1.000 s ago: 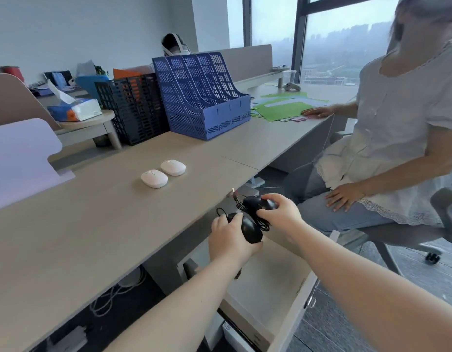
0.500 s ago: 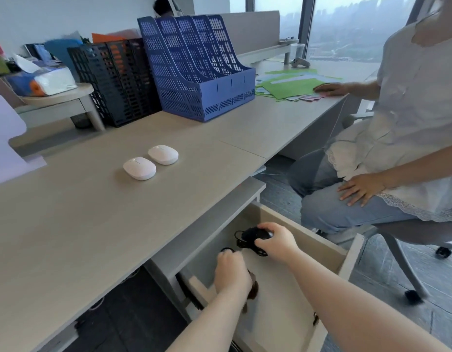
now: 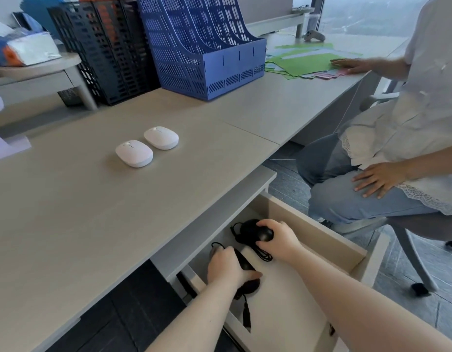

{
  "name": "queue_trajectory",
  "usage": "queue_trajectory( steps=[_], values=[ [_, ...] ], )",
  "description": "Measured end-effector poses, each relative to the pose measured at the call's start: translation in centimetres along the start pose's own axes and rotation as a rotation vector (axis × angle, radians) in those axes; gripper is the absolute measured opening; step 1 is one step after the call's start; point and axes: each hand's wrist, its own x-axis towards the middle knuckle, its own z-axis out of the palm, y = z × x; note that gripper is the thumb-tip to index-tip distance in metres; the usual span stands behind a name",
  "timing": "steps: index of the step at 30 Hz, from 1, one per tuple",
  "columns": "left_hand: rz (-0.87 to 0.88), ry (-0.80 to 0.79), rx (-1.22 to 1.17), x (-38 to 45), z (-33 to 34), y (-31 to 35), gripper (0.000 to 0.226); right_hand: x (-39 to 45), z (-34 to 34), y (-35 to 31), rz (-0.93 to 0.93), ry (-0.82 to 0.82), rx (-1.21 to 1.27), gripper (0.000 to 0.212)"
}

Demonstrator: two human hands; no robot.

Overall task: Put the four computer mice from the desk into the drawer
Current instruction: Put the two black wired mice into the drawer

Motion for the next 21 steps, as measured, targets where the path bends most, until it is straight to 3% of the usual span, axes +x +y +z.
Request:
queue_trajectory(
  steps=[3,6,21],
  values=[
    [0.010,-0.092,0.067,-0.4,-0.4,0.2,0.072,-0.3,0.2,0.0,-0.017,-0.022,-0.046,0.055],
    [0.004,-0.090,0.019,-0.4,-0.4,0.4,0.058,-0.5,0.8,0.2,-0.017,-0.047,-0.068,0.058],
    [0.058,-0.038,-0.088,1.2,-1.0,0.4,0.053,0.8,1.5,0.5,-0.062,-0.059,-0.167,0.063]
  ],
)
